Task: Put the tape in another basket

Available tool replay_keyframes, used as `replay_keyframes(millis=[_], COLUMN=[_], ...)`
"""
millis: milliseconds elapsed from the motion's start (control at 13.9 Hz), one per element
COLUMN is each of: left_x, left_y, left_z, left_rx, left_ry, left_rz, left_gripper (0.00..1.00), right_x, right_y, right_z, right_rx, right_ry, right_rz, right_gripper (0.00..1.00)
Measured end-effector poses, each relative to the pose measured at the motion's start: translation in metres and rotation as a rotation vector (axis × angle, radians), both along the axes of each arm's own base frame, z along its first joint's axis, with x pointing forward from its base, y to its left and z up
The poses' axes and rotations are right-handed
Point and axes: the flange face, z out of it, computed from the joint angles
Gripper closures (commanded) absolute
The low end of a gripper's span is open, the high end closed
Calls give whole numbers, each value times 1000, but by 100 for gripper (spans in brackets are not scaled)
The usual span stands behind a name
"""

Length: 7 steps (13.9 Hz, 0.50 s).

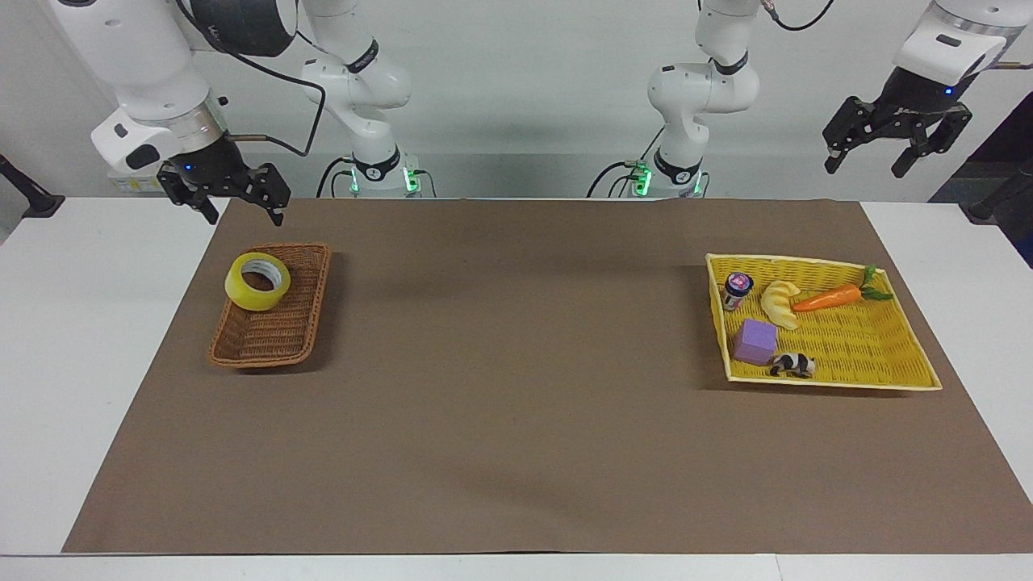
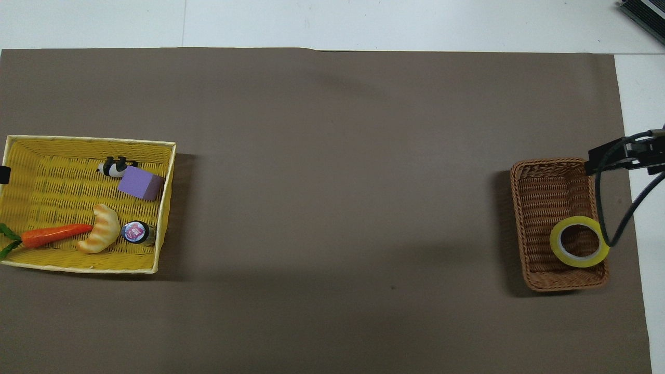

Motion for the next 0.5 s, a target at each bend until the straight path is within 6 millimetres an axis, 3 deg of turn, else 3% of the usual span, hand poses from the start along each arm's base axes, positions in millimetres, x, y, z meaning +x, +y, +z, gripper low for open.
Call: replay_keyframes(millis=[504], left_x=[0], left_y=[0], left_z=[0], left_rx=[0], left_ry=[0], left_rz=[0], left_gripper=[0], right_x=[-14], right_y=[3], right_z=[0], right_rx=[8], right_ry=[3], right_rz=[3], right_gripper=[0])
